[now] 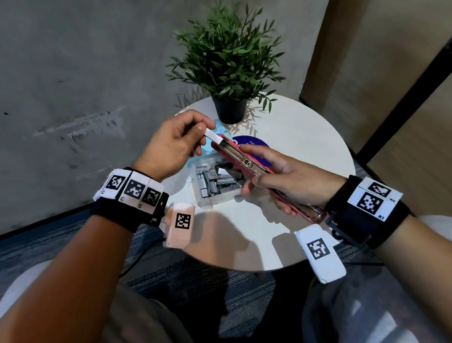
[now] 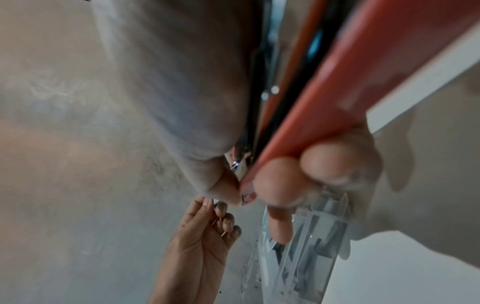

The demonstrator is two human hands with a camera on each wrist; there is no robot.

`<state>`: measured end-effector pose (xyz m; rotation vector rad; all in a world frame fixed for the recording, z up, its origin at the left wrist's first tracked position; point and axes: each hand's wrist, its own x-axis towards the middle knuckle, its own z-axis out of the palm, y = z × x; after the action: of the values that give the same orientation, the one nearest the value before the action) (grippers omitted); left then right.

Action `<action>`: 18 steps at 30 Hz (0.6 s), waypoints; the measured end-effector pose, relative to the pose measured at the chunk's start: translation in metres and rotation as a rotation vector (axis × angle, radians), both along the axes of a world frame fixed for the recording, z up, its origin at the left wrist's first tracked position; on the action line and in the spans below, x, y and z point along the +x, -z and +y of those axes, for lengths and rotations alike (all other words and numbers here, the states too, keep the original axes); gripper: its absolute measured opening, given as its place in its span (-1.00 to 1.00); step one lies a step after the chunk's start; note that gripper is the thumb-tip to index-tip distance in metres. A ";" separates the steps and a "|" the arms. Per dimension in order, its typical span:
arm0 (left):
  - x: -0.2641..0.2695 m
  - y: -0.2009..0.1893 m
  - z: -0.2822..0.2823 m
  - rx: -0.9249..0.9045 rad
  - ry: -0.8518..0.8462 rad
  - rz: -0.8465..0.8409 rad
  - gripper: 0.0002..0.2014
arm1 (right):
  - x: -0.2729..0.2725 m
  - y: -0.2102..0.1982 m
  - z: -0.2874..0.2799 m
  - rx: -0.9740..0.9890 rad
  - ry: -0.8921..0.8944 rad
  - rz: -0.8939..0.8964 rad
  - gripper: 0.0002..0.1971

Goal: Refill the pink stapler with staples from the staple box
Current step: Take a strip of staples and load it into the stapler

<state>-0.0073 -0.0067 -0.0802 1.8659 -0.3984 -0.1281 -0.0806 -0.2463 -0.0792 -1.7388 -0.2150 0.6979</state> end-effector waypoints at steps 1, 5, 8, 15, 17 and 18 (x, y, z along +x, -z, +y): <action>-0.001 0.001 0.000 0.014 0.000 -0.010 -0.77 | 0.000 0.000 0.000 0.005 0.001 0.003 -0.32; -0.001 0.001 -0.001 0.037 -0.005 -0.021 -0.78 | 0.000 -0.001 0.000 0.034 0.007 0.017 -0.31; -0.001 0.001 -0.001 0.053 -0.006 -0.032 -0.81 | 0.001 0.000 0.000 0.041 0.001 0.017 -0.31; 0.001 0.002 0.000 -0.025 -0.002 -0.036 -0.77 | 0.001 -0.001 -0.001 0.033 -0.005 0.023 -0.31; 0.001 0.002 0.000 -0.021 -0.001 -0.042 -0.77 | 0.001 -0.003 -0.001 0.032 -0.001 0.027 -0.31; 0.001 0.003 -0.001 -0.012 -0.003 -0.046 -0.76 | 0.001 -0.003 -0.001 0.033 -0.001 0.029 -0.31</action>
<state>-0.0064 -0.0074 -0.0828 1.8600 -0.4267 -0.0806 -0.0797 -0.2471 -0.0764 -1.6960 -0.2064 0.7160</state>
